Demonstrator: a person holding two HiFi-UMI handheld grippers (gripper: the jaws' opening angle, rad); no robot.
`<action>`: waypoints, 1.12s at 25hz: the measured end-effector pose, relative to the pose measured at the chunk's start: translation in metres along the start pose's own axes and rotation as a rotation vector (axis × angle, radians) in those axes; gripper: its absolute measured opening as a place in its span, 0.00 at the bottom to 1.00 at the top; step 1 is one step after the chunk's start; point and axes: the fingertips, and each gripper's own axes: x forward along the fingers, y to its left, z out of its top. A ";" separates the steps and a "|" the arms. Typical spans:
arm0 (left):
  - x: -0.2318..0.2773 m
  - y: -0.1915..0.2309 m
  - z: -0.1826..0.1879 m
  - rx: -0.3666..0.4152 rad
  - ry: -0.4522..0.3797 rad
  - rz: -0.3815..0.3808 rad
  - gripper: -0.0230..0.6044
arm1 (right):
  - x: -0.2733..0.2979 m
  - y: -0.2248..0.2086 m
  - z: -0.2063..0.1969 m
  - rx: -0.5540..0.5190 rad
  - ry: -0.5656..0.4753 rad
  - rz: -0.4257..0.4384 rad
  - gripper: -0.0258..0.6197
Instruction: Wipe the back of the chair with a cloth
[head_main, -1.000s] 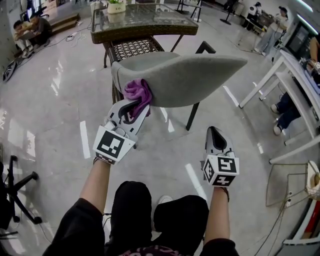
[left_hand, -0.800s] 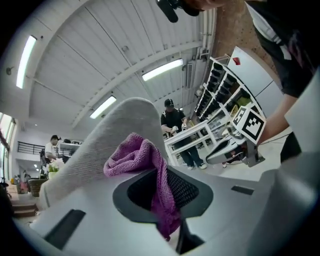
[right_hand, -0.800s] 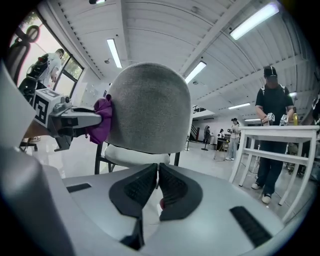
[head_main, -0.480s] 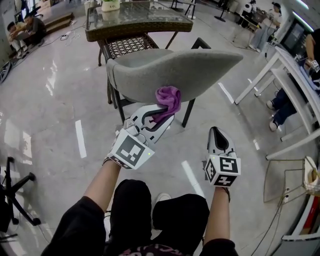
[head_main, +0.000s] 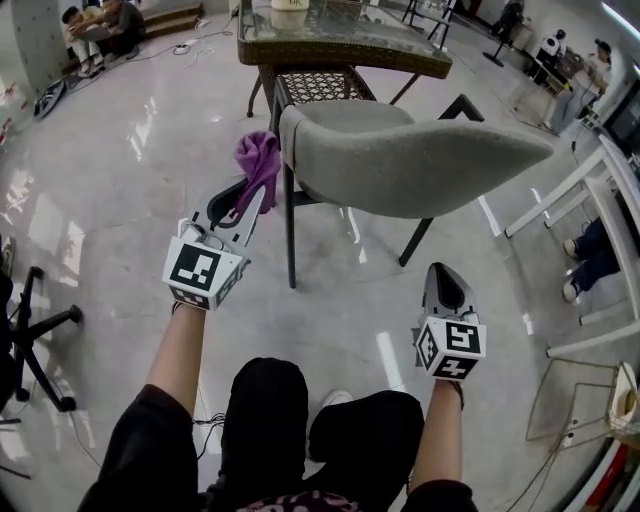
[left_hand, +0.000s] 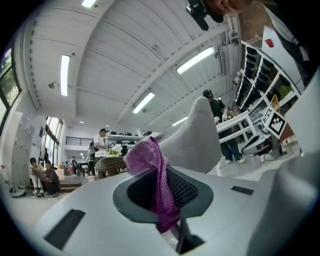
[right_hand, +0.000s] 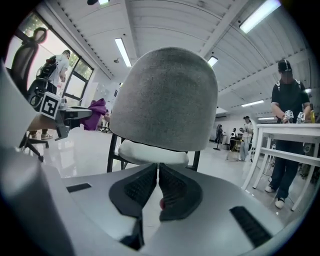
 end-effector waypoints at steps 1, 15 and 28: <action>0.007 0.002 -0.007 0.018 0.022 0.005 0.15 | 0.003 0.000 -0.003 0.000 0.003 0.006 0.09; 0.047 -0.110 0.000 -0.002 -0.023 -0.226 0.15 | -0.025 -0.038 -0.027 0.020 0.041 -0.090 0.09; 0.086 -0.234 0.010 0.053 0.006 -0.490 0.15 | -0.055 -0.068 -0.037 0.019 0.064 -0.150 0.09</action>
